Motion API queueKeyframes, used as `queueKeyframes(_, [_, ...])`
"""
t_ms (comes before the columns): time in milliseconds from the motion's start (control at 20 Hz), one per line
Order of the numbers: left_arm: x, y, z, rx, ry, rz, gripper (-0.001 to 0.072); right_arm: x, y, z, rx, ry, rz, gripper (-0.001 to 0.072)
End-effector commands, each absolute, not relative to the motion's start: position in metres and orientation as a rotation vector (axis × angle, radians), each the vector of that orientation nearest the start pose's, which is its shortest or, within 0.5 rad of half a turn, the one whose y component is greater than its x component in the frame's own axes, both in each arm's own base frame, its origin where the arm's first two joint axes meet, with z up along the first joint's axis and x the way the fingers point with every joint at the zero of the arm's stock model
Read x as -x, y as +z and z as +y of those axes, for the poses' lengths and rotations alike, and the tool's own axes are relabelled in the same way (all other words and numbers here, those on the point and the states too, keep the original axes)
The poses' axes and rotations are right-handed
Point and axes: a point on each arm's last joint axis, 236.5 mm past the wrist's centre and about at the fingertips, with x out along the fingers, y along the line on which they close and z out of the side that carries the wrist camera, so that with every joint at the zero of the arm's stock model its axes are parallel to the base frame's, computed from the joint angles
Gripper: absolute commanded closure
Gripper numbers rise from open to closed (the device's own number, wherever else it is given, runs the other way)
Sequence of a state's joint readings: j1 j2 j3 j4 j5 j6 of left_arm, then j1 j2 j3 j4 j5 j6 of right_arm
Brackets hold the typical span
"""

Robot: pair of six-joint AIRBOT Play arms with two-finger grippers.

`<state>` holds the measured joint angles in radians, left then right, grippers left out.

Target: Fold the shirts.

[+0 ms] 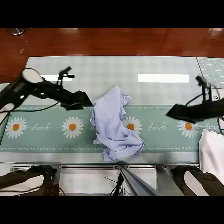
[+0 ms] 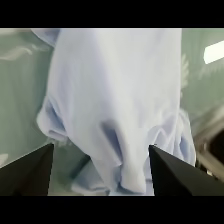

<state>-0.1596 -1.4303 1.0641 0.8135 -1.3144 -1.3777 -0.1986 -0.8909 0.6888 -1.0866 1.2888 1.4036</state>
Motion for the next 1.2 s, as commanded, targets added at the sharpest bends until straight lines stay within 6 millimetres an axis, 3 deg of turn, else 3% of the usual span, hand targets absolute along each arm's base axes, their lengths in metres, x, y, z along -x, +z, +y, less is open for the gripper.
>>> queueKeyframes(0, [-0.277,-0.051,-0.233,0.545,-0.78,1.837,0.0007,-0.197,-0.047,0.094,-0.644,0.321,1.472,0.0093])
queueKeyframes(100, [-0.286,-0.049,-0.251,0.591,-0.84,1.774,0.0056,-0.177,-0.062,0.107,-0.698,0.349,1.521,0.0093])
queueKeyframes(150, [-0.293,-0.044,-0.26,0.612,-0.868,1.723,0.0323,-0.164,-0.071,0.109,-0.715,0.345,1.556,0.0093])
queueKeyframes(200, [-0.3,-0.039,-0.264,0.609,-0.907,1.67,0.0675,-0.156,-0.076,0.114,-0.742,0.347,1.578,0.0093])
queueKeyframes(300, [-0.309,-0.033,-0.267,0.605,-0.918,1.633,0.0686,-0.147,-0.078,0.128,-0.785,0.385,1.592,0.0093])
queueKeyframes(550, [-0.314,-0.028,-0.268,0.598,-0.926,1.617,0.0687,-0.136,-0.086,0.173,-0.625,0.462,1.608,0.0093])
queueKeyframes(700, [-0.314,-0.027,-0.268,0.598,-0.926,1.615,0.0687,-0.139,-0.082,0.202,-0.634,0.499,1.559,0.0093])
queueKeyframes(1100, [-0.314,-0.028,-0.269,0.596,-0.926,1.614,0.0686,-0.157,-0.088,0.222,-0.714,0.468,1.524,0.0097])
queueKeyframes(1150, [-0.313,-0.028,-0.27,0.593,-0.929,1.615,0.0686,-0.162,-0.086,0.229,-0.728,0.498,1.518,0.0146])
